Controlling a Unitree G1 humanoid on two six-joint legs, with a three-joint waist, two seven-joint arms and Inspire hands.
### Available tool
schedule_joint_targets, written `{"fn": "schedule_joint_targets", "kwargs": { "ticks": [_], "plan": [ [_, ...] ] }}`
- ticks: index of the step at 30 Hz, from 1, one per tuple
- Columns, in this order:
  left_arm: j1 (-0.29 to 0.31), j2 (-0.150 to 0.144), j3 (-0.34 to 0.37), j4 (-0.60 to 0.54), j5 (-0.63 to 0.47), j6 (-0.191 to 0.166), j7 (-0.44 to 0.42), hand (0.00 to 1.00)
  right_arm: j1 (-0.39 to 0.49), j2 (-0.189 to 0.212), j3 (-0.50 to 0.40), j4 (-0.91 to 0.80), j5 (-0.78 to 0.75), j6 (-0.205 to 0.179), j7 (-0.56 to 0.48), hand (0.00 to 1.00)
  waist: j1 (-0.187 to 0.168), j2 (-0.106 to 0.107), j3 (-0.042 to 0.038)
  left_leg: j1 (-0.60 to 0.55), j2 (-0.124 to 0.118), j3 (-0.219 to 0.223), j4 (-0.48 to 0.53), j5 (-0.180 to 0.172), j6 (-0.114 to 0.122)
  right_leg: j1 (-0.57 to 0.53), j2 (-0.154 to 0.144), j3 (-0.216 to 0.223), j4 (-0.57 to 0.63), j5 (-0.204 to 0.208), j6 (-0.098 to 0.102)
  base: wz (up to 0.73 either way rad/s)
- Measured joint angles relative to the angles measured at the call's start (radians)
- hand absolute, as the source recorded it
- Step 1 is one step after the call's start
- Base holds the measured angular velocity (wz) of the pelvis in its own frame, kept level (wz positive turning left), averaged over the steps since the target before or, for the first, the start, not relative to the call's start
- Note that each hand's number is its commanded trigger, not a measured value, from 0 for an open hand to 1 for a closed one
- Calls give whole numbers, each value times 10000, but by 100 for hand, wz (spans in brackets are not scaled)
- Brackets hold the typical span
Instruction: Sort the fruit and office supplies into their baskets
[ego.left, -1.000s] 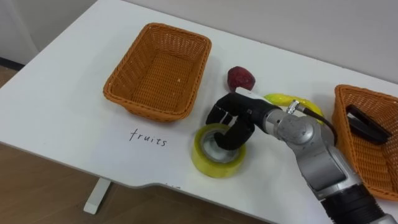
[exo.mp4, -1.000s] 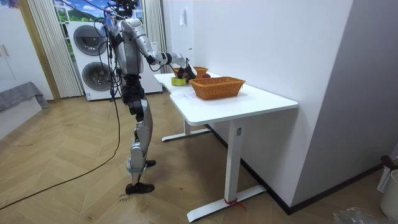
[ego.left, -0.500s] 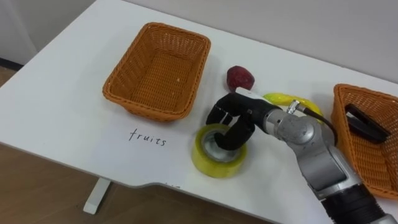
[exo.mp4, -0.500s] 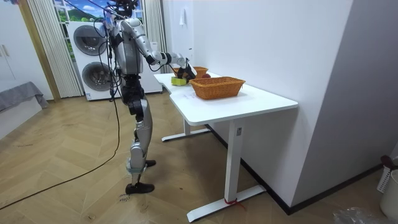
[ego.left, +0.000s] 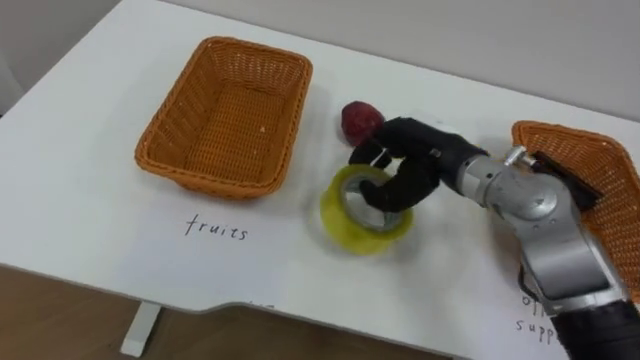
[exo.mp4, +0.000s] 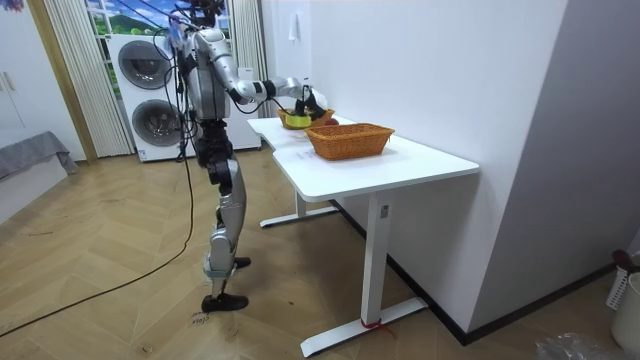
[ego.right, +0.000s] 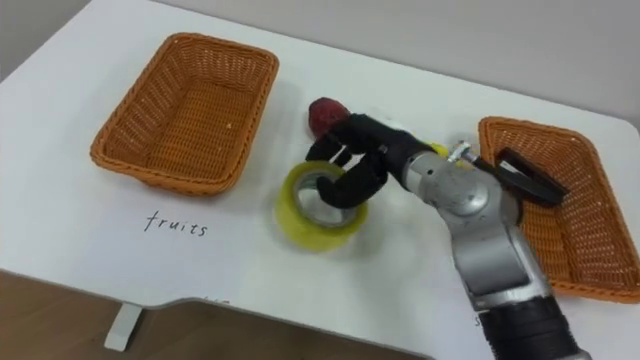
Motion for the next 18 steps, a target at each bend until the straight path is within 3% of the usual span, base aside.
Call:
{"fn": "schedule_joint_targets", "kwargs": {
  "ticks": [5, 10, 14, 18],
  "plan": [
    [244, -34, 272, -223, -10, -153, 142, 0, 545, -199, -980, -830, 116, -71, -356, 100, -254, 45, -32, 55, 19, 105, -7, 0, 0, -8, -5, -1, 0, 0, 1, -8],
    [468, -18, 515, -404, -11, -422, 164, 0, 550, -444, -1755, -1269, 687, -318, -766, 100, -509, 80, -189, 147, 32, 216, -1, 1, 2, 31, -15, 41, 10, 0, 0, -7],
    [544, -25, 564, -405, -31, -472, 163, 0, 550, -516, -2098, -1280, 1156, -383, -1169, 100, -541, 52, -203, 309, 52, 425, -19, 0, 3, 100, -12, 228, 11, 0, 0, -15],
    [638, -27, 553, -401, -68, -538, 165, 0, 551, -893, -2132, -1017, 1553, -405, -1580, 100, -719, -49, -146, 312, 58, 460, -15, 7, 11, 91, -13, 221, 23, 6, -9, -3]
  ]
}}
